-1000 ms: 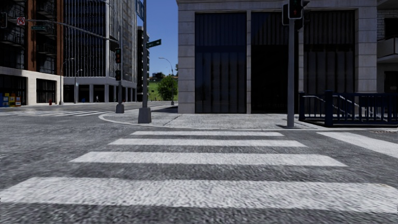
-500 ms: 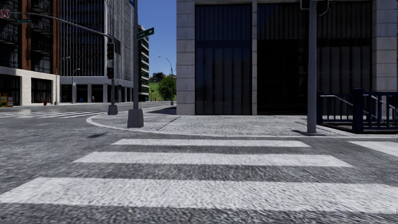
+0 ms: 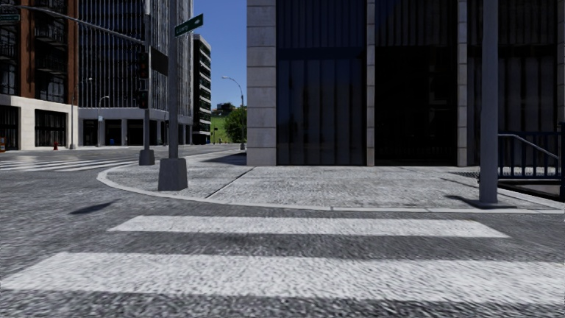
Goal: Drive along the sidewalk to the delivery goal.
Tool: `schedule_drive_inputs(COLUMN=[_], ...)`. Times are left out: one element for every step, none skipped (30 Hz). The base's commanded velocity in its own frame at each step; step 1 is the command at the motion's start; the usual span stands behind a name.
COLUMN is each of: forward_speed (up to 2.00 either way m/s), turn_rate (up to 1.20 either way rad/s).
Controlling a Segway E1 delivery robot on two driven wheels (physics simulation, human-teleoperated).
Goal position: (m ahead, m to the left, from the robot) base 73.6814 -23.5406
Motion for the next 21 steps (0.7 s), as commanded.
schedule_drive_inputs(forward_speed=[2.00,2.00,2.00,2.00,2.00,2.00,2.00,2.00,2.00,2.00,2.00,2.00,2.00,2.00,2.00,2.00,2.00,2.00,2.00,2.00,2.00], turn_rate=[0.00,0.00,0.00,0.00,0.00,0.00,0.00,0.00,0.00,0.00,0.00,0.00,0.00,0.00,0.00,0.00,0.00,0.00,0.00,0.00,0.00])
